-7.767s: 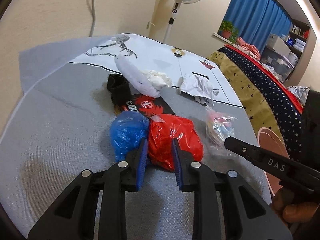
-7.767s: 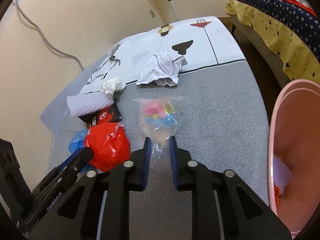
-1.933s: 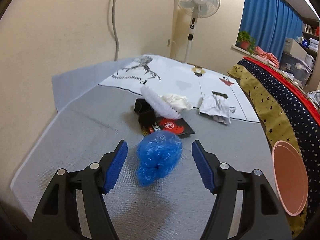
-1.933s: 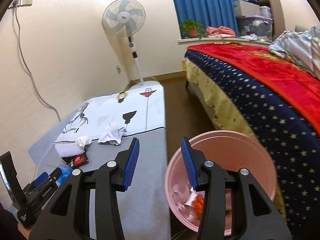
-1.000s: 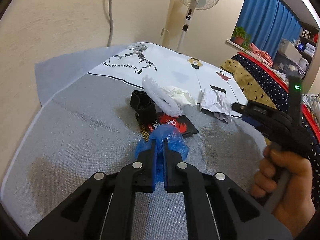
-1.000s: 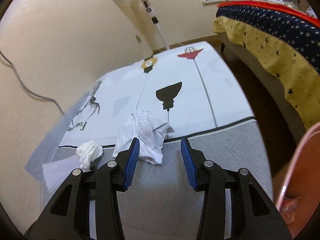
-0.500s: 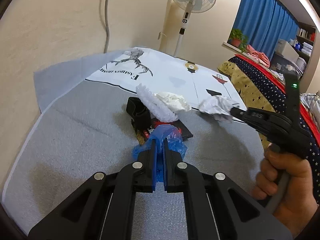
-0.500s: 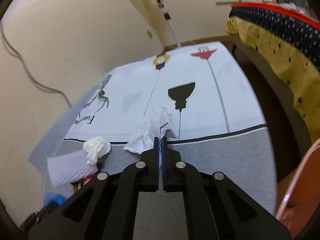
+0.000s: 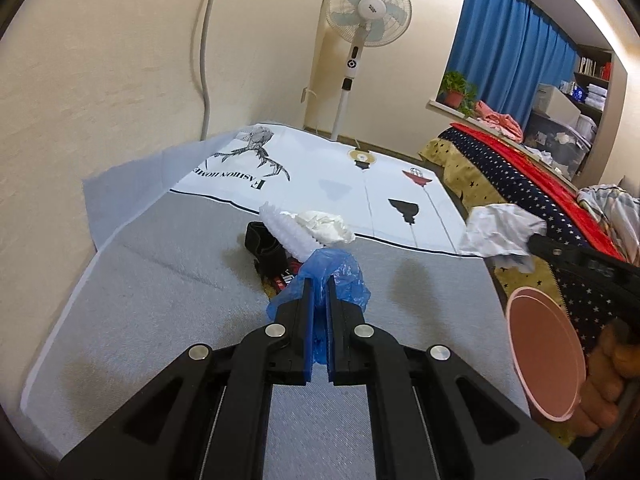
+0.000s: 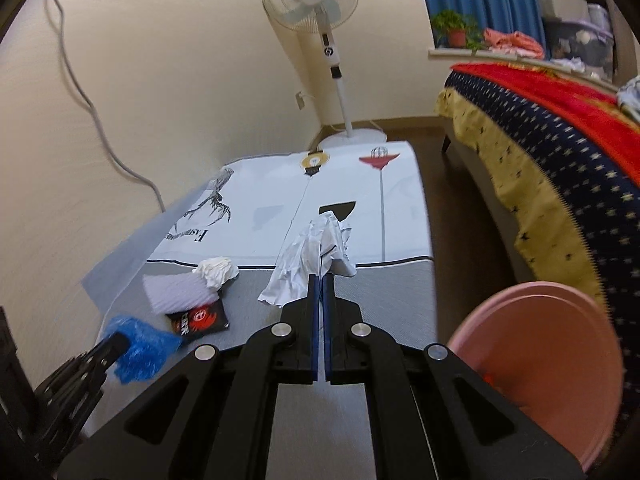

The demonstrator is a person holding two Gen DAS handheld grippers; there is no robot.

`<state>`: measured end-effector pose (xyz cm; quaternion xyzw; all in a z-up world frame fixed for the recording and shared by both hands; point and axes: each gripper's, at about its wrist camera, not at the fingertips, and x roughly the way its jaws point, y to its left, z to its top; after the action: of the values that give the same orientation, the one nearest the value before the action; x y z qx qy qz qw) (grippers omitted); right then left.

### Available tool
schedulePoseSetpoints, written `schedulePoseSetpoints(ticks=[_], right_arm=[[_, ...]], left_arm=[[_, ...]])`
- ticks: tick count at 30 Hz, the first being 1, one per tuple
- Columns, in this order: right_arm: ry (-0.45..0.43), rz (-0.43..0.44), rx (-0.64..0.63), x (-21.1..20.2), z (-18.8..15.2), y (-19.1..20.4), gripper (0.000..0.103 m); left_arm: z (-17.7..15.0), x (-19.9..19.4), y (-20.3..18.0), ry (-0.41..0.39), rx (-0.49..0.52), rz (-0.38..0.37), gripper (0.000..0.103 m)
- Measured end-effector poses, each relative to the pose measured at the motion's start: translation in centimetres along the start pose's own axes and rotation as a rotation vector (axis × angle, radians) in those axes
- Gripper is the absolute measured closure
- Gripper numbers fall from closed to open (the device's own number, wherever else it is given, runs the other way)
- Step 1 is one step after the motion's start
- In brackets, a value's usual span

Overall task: Collect trash
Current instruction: 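Carry the blue bag and white tissue over the pink bin with both tools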

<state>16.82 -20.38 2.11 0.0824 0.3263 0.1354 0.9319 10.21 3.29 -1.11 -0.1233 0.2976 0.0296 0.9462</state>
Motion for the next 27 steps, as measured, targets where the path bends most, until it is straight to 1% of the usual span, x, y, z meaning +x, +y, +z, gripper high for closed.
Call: schedulePoseSetpoints(ticks=[3, 9, 16, 22, 27], right_arm=[[-0.021, -0.013, -0.006, -2.6, -0.1, -0.2, 0.101], [-0.049, -0.056, -0.007, -7.6, -0.1, -1.2, 0.101], [-0.074, -0.135, -0.008, -12.7, 0.2, -3.5, 0.101], [-0.101, -0.206, -0.026, -16.4, 0.6, -6.1, 0.101], [-0.123, -0.268, -0.041, -17.9, 0.4, -7.9, 0.101]], left_arm=[[-0.2, -0.8, -0.3, -0.005, 0.002, -0.015, 0.099], [-0.2, -2.7, -2.3, -0.031, 0.033, -0.056, 0.099], [-0.4, -4.2, -5.0, -0.048, 0.064, -0.111, 0.099], [-0.7, -5.0, -7.8, -0.055, 0.101, -0.157, 0.099], [-1.1, -4.9, -9.8, -0.049, 0.126, -0.187, 0.099]])
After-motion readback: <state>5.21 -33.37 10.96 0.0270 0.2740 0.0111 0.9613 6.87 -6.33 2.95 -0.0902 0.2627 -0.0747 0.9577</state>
